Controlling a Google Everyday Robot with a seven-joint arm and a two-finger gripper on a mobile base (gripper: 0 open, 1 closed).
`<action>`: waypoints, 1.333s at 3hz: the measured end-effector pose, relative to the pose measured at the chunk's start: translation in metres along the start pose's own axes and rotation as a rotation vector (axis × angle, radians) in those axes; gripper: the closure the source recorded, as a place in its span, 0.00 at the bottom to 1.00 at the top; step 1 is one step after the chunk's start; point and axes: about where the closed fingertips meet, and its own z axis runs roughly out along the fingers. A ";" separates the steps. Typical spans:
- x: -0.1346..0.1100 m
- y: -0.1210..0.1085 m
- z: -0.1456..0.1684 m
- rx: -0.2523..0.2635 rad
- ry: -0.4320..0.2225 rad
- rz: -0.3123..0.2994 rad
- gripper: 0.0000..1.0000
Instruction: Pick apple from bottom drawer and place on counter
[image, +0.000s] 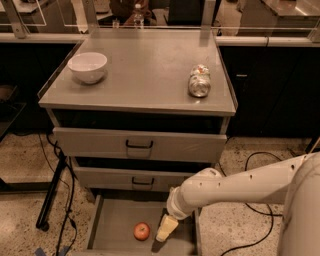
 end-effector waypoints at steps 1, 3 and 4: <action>0.000 0.000 0.000 0.000 0.000 0.000 0.00; 0.020 -0.011 0.058 -0.045 -0.046 0.040 0.00; 0.025 -0.011 0.076 -0.068 -0.070 0.049 0.00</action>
Offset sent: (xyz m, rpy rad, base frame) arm 0.0032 -0.0012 -0.0585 0.0748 0.0544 -0.0189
